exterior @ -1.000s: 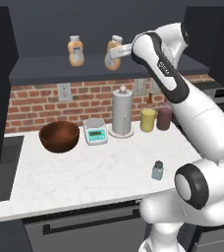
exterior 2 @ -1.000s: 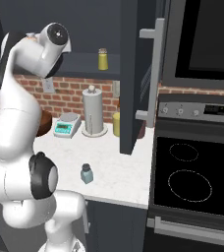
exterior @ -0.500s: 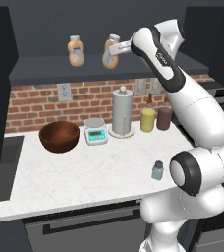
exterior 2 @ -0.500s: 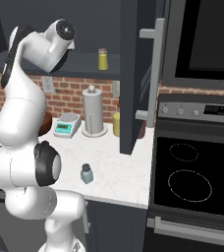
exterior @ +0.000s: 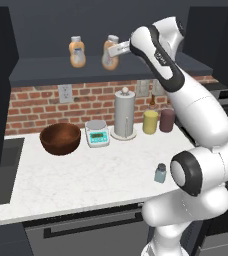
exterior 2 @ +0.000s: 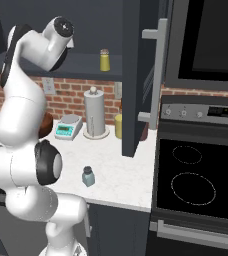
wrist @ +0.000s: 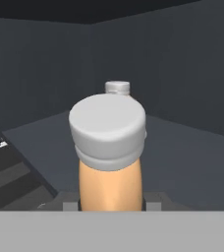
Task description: Put the shaker and condiment bottle from the counter next to their counterparts in the cabinet.
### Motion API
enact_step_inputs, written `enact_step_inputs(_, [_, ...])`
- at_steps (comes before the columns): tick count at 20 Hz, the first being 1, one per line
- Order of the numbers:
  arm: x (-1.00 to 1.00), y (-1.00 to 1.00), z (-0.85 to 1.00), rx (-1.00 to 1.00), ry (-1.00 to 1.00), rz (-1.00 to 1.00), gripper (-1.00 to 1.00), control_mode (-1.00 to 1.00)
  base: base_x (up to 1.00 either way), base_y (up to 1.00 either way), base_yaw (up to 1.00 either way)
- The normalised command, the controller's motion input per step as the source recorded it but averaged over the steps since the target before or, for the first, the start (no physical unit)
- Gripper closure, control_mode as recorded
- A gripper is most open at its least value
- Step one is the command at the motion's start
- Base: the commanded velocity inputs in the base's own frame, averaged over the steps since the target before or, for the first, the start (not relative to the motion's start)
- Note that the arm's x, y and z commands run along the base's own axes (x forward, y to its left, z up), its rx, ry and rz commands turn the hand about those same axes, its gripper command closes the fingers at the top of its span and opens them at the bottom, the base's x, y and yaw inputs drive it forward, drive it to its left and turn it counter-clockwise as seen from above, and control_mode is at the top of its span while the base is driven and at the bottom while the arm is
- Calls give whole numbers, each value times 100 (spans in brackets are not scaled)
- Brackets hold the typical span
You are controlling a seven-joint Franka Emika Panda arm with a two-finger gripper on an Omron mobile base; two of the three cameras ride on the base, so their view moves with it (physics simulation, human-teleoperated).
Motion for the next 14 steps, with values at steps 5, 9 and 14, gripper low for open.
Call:
enact_step_inputs(5, [10, 2, 0, -4, 0, 0, 100, -100, 0, 0, 0])
enact_step_inputs(9, [24, 0, -1, 0, 0, 0, 100, -100, 0, 0, 0])
enact_step_inputs(14, [26, 0, -9, 0, 0, 1, 100, -100, 0, 0, 0])
